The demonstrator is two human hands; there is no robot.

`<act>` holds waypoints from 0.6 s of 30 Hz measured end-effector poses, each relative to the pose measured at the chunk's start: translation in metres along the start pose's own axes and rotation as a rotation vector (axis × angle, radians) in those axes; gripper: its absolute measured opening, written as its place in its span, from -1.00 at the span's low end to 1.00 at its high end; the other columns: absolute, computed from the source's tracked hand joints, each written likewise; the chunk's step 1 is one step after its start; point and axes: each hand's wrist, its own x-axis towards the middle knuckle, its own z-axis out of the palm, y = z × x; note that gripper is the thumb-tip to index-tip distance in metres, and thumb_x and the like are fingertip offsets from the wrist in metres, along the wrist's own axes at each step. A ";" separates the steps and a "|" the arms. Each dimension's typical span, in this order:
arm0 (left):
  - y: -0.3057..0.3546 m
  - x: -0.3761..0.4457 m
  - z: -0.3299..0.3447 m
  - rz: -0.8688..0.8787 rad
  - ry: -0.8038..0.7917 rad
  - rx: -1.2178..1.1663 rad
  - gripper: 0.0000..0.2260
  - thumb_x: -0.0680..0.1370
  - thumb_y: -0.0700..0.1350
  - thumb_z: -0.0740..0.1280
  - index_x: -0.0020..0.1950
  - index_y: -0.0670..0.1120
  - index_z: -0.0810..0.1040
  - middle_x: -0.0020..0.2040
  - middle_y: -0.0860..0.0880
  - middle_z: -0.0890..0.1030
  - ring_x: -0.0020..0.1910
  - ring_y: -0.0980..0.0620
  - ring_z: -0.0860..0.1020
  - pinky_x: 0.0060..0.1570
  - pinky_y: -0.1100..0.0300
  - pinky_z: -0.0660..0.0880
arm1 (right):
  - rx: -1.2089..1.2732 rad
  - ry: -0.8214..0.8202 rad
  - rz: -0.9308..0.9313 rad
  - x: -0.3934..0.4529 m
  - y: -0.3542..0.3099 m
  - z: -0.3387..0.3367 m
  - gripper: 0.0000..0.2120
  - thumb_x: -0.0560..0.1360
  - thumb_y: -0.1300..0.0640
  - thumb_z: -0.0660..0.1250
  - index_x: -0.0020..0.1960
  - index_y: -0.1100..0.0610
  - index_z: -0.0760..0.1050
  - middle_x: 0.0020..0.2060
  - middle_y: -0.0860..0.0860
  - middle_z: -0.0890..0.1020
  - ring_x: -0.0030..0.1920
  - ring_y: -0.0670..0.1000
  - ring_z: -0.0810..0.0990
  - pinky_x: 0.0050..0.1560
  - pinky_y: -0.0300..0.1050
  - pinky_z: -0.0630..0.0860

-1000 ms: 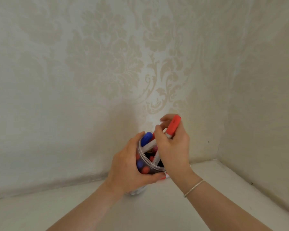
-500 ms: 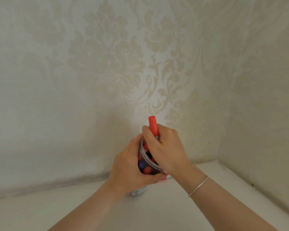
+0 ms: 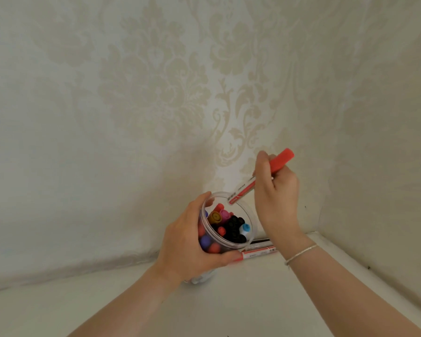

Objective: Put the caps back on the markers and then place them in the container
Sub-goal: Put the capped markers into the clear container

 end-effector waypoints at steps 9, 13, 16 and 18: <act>-0.001 0.001 0.002 0.025 -0.022 0.004 -0.08 0.20 0.47 0.38 0.44 0.12 0.21 0.25 0.33 0.46 0.17 0.31 0.51 0.12 0.29 0.52 | 0.012 -0.174 -0.049 -0.018 0.015 0.002 -0.74 0.46 0.14 0.42 -0.15 -0.05 0.32 -0.41 0.08 0.54 -0.41 0.06 0.61 -0.29 0.01 0.59; 0.000 0.001 0.003 0.038 -0.038 -0.007 -0.09 0.20 0.41 0.44 0.45 0.10 0.23 0.26 0.27 0.48 0.18 0.28 0.52 0.11 0.24 0.54 | -0.227 -0.302 -0.106 -0.020 0.024 0.006 -0.55 0.42 0.04 0.44 0.03 -0.21 0.17 -0.33 -0.02 0.61 -0.32 -0.07 0.60 -0.22 -0.12 0.56; -0.001 0.002 0.002 0.030 -0.034 0.007 -0.08 0.19 0.43 0.43 0.45 0.14 0.21 0.25 0.35 0.45 0.17 0.31 0.51 0.12 0.29 0.52 | -0.175 -0.236 -0.136 -0.019 0.027 0.005 -0.60 0.43 -0.05 0.41 0.01 -0.19 0.18 -0.20 -0.10 0.56 -0.25 -0.09 0.60 -0.22 -0.20 0.52; -0.002 0.002 0.002 0.030 -0.026 0.009 -0.07 0.18 0.45 0.41 0.44 0.13 0.21 0.25 0.37 0.44 0.17 0.32 0.51 0.13 0.31 0.51 | -0.163 -0.256 -0.183 -0.021 0.029 0.004 -0.78 0.49 -0.04 0.33 -0.07 -0.14 0.26 -0.22 -0.05 0.59 -0.23 -0.06 0.62 -0.19 -0.13 0.54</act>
